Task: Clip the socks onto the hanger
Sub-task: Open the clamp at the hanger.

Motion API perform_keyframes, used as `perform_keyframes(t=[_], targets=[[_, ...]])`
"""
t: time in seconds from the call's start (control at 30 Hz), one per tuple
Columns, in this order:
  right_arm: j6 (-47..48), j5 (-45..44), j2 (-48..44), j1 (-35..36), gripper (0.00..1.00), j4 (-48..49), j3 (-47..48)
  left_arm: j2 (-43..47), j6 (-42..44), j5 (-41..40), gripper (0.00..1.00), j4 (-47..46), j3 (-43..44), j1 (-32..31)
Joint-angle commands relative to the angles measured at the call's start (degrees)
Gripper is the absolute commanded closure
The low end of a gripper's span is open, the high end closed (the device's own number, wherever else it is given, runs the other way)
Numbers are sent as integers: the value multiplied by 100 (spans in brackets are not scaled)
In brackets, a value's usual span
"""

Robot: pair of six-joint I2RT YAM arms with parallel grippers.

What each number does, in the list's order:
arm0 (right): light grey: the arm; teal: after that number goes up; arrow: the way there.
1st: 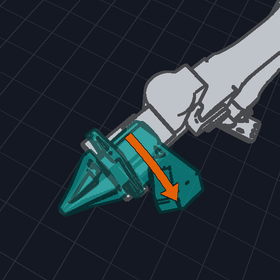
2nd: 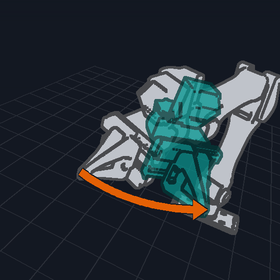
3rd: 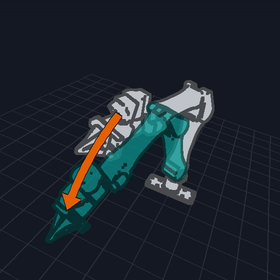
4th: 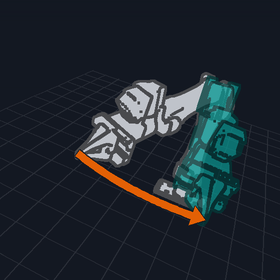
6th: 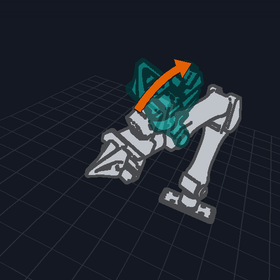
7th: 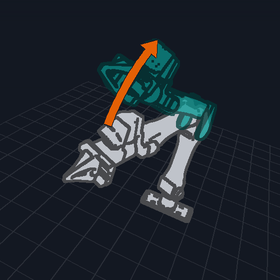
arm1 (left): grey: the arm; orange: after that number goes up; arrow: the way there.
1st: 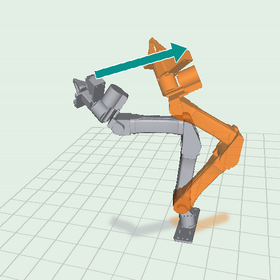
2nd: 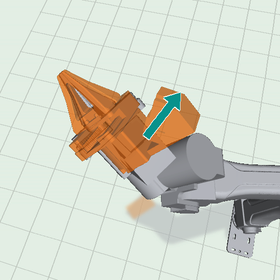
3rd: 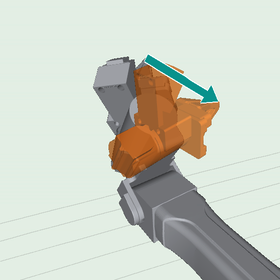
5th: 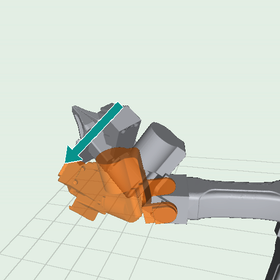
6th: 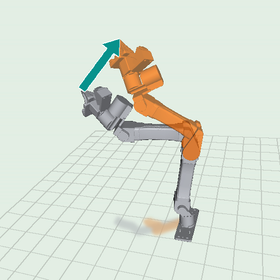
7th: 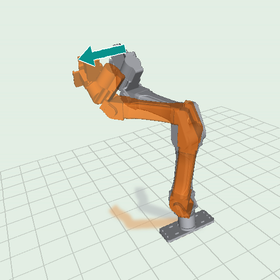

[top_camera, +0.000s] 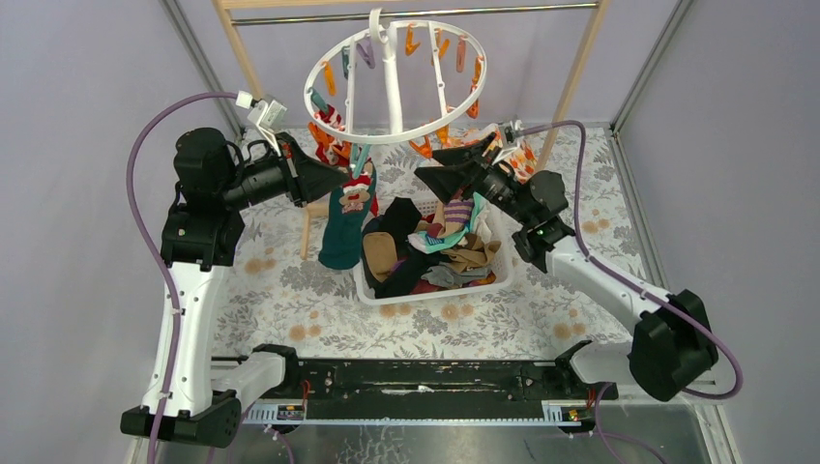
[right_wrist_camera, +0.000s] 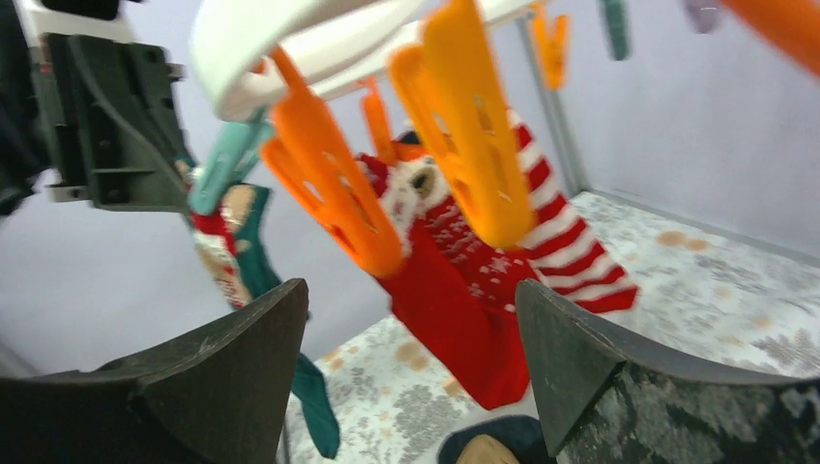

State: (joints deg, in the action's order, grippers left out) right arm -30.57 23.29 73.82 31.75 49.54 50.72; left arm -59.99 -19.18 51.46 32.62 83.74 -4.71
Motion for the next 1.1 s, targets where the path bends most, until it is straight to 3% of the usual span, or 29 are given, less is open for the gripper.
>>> perform_keyframes(t=[0.0,0.3,0.7,0.9,1.07], targets=[[-629,1032,262,-11,14,1039,558,60,150,-75,99,-7,167,14],[-1396,1067,642,-55,20,2012,749,83,262,-75,100,80,205,14],[-1575,1286,621,-60,61,2059,755,111,330,-229,100,129,217,15],[-1415,1223,495,-59,55,1749,697,84,328,-267,100,130,252,16],[-1373,1249,504,-57,66,1642,761,83,327,-306,100,130,281,14]])
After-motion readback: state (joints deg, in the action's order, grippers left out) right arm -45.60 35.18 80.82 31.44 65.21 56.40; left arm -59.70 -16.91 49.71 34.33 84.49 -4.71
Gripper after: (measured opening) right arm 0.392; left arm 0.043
